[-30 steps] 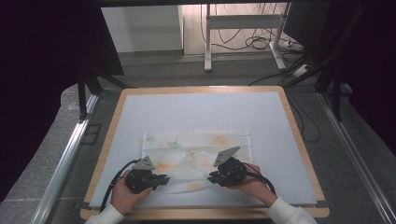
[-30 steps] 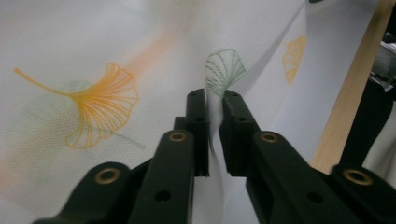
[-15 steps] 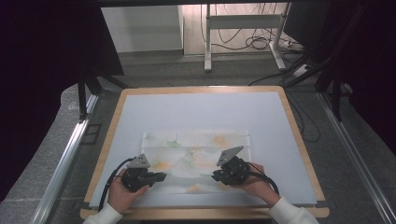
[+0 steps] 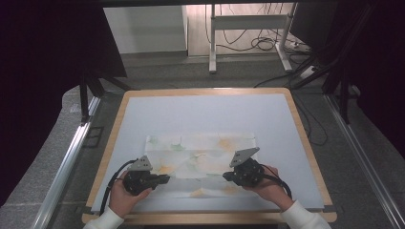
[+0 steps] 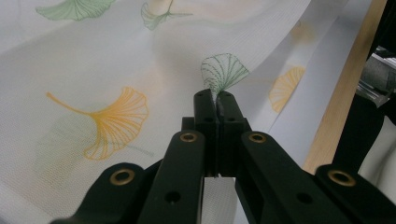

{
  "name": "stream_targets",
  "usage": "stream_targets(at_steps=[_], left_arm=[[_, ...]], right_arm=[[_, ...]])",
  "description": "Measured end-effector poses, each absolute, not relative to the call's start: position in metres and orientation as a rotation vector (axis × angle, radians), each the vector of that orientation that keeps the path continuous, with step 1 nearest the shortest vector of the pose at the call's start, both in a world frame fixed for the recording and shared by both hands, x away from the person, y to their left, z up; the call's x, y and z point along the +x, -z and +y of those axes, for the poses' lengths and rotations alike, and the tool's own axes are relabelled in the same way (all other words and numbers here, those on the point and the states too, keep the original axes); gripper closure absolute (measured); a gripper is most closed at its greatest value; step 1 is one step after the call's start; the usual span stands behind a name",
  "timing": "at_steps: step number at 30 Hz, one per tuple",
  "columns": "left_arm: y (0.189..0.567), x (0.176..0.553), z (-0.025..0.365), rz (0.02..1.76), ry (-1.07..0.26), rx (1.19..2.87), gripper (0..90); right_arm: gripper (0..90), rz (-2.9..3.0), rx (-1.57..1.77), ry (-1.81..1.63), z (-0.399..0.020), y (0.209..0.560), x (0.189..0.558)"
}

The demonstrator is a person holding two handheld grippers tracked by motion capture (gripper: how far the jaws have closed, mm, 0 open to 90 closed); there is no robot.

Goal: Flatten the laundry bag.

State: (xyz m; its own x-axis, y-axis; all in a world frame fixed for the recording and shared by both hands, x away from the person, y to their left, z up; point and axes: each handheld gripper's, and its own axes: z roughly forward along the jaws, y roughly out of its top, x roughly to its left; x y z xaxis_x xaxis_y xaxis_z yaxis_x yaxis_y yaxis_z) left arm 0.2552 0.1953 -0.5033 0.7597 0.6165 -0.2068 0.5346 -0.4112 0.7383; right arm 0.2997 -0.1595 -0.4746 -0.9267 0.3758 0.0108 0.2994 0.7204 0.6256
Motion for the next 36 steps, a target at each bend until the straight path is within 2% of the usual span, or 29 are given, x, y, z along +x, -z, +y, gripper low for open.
stream_targets(at_steps=[14,36], left_arm=[[0.457,0.295,0.190,0.836,-0.223,2.050,89.3],[0.436,0.344,0.187,0.859,-0.328,2.042,88.1]], right_arm=[[88.0,2.627,0.536,-1.041,-0.164,0.422,0.333],[88.0,2.544,0.645,-1.049,-0.158,0.413,0.392]])
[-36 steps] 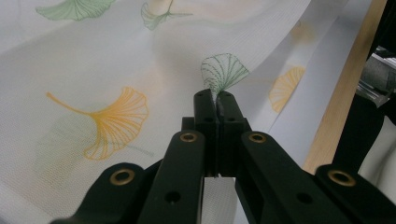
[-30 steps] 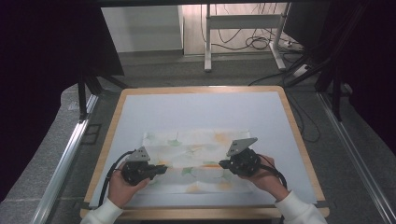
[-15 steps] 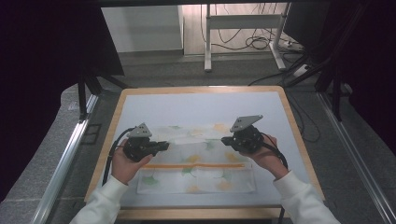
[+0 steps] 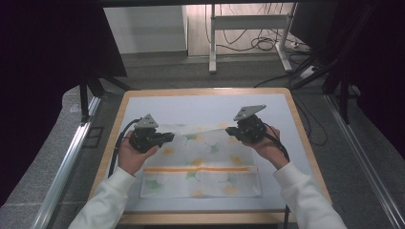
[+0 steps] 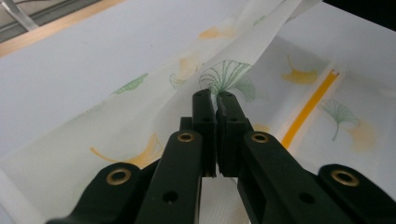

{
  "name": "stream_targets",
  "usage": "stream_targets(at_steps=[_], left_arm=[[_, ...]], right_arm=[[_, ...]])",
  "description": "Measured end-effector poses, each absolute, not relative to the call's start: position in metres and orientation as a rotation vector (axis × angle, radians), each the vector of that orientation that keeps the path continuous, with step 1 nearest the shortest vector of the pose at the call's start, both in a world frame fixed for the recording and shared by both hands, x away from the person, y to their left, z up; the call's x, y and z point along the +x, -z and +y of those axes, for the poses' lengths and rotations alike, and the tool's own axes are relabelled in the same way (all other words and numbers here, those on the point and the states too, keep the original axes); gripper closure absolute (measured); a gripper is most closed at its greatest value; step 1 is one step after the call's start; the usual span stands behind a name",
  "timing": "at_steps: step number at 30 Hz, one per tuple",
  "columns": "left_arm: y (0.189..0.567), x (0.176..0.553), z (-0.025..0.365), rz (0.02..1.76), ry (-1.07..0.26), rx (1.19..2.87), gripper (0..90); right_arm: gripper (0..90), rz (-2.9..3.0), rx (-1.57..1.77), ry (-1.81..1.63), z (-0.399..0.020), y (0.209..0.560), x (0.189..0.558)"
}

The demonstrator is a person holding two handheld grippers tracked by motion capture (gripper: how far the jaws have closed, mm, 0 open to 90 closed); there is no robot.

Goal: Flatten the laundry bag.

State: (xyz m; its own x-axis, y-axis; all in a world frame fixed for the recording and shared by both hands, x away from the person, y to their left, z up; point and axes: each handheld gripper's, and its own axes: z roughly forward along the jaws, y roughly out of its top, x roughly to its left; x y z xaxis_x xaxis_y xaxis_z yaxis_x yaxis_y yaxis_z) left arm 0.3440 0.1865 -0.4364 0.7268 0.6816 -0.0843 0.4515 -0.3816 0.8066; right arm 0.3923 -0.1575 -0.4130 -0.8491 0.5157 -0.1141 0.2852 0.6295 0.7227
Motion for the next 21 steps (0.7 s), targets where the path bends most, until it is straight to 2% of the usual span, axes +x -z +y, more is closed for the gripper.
stream_targets(at_steps=[11,21], left_arm=[[0.439,0.372,0.188,0.895,-0.320,2.042,88.0],[0.441,0.404,0.185,0.919,-0.367,2.068,87.7]], right_arm=[[87.9,2.511,0.691,-1.026,-0.151,0.415,0.421],[87.9,2.482,0.728,-1.003,-0.145,0.420,0.448]])
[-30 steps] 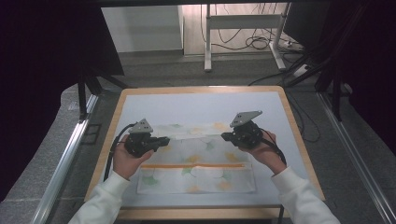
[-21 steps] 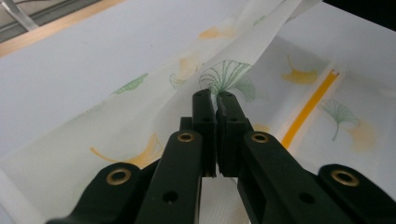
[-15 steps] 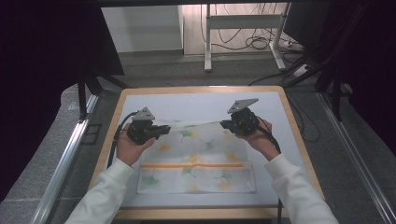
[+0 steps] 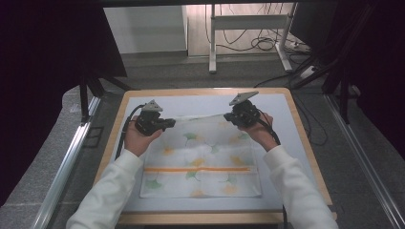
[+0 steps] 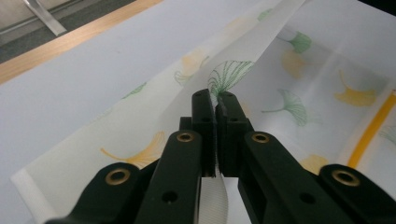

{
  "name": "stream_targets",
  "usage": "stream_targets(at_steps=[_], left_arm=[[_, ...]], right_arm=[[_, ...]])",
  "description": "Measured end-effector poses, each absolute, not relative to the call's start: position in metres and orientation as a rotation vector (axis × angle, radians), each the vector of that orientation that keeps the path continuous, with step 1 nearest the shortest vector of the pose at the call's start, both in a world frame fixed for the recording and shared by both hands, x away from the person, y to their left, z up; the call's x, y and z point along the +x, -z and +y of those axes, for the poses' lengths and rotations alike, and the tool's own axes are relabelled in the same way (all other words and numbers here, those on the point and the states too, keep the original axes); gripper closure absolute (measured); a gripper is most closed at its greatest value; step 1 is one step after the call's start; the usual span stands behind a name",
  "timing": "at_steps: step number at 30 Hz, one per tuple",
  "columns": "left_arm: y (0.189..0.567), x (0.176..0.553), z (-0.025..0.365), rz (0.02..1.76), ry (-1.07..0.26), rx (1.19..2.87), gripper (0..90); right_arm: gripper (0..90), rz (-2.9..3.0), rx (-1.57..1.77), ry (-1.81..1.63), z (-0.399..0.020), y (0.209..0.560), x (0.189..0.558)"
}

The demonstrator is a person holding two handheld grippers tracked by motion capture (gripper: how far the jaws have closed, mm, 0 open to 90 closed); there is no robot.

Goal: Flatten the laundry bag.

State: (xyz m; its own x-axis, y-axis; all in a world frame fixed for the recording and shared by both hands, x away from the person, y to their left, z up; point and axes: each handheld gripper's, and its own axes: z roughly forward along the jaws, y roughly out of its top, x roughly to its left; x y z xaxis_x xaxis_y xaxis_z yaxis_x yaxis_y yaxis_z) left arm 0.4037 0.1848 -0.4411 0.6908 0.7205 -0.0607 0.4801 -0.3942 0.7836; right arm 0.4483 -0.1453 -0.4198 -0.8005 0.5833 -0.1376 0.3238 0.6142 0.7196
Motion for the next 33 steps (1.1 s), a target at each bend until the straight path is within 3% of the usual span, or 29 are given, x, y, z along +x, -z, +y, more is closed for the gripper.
stream_targets(at_steps=[5,7,8,9,10,12,14,17,33], left_arm=[[0.444,0.421,0.180,0.933,-0.388,2.048,86.7],[0.448,0.432,0.179,0.963,-0.404,2.040,84.7],[0.450,0.437,0.178,0.996,-0.452,2.031,70.2],[0.451,0.441,0.178,1.050,-0.514,2.020,55.8],[0.451,0.445,0.178,1.096,-0.546,2.006,55.8],[0.448,0.446,0.181,1.113,-0.546,1.989,38.6],[0.443,0.442,0.184,1.089,-0.565,1.994,34.9],[0.438,0.433,0.186,1.082,-0.590,1.986,27.9],[0.455,0.344,0.183,0.918,-0.379,2.035,29.0]], right_arm=[[87.2,2.448,0.776,-1.000,-0.145,0.426,0.467],[83.0,2.415,0.813,-1.001,-0.144,0.430,0.477],[69.8,2.366,0.858,-0.980,-0.143,0.434,0.488],[63.4,2.332,0.898,-0.972,-0.142,0.435,0.492],[63.4,2.332,0.898,-0.972,-0.142,0.435,0.492],[54.5,2.264,0.939,-0.962,-0.141,0.436,0.497],[47.3,2.218,0.947,-0.960,-0.141,0.433,0.496],[44.0,2.229,0.907,-0.963,-0.142,0.430,0.492],[36.7,2.487,0.826,-1.050,-0.158,0.437,0.419]])
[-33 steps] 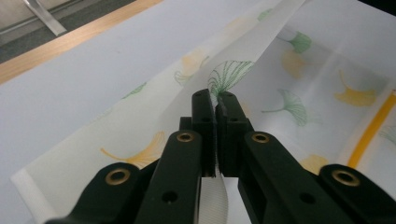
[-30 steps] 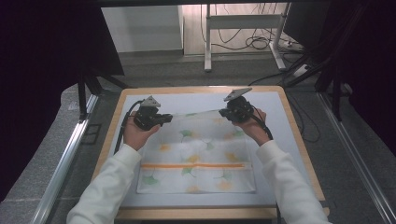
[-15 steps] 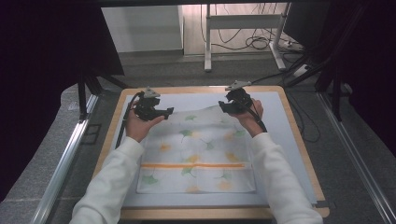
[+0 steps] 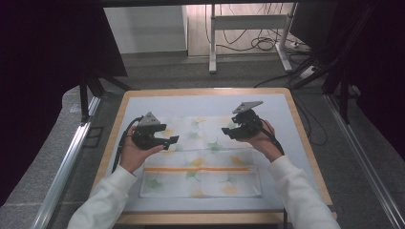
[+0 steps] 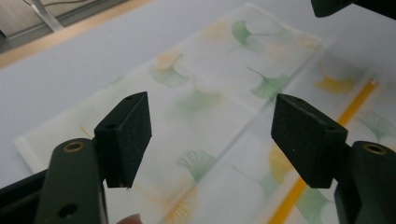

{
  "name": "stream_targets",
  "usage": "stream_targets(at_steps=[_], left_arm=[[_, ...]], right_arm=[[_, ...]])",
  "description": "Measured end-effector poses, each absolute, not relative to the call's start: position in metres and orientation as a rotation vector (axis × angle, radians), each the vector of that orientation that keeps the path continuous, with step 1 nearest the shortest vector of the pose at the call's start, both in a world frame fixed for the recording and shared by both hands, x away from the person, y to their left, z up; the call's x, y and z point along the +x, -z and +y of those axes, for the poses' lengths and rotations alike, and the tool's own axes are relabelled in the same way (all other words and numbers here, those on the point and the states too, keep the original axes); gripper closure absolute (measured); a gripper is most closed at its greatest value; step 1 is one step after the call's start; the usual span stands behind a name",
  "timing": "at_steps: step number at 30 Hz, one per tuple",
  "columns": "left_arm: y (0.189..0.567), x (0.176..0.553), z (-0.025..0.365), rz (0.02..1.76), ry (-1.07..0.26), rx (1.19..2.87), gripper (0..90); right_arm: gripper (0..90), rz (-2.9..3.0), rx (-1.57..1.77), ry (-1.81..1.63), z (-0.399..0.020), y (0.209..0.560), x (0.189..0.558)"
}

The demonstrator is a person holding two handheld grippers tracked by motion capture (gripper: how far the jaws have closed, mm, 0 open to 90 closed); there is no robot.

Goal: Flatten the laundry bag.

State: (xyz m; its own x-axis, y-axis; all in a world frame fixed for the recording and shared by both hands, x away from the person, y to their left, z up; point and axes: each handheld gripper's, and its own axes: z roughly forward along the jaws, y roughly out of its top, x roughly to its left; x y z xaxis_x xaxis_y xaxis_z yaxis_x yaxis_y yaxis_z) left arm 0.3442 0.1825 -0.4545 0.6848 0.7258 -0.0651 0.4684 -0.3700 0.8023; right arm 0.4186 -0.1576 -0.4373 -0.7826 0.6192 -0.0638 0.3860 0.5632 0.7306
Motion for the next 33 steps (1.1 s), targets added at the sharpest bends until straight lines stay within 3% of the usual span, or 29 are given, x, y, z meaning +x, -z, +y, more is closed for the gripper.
stream_targets(at_steps=[10,20,25,33], left_arm=[[0.497,0.298,0.185,0.924,-0.286,2.098,27.5],[0.522,0.305,0.171,0.942,-0.240,2.166,27.4],[0.526,0.307,0.171,0.949,-0.231,2.173,27.3],[0.526,0.306,0.175,0.953,-0.220,2.164,27.5]], right_arm=[[32.7,2.642,0.795,-1.068,-0.170,0.471,0.355],[25.1,2.835,0.536,-1.046,-0.119,0.488,0.282],[23.0,2.844,0.391,-0.924,-0.092,0.502,0.267],[30.4,2.786,0.324,-0.814,-0.079,0.514,0.267]])
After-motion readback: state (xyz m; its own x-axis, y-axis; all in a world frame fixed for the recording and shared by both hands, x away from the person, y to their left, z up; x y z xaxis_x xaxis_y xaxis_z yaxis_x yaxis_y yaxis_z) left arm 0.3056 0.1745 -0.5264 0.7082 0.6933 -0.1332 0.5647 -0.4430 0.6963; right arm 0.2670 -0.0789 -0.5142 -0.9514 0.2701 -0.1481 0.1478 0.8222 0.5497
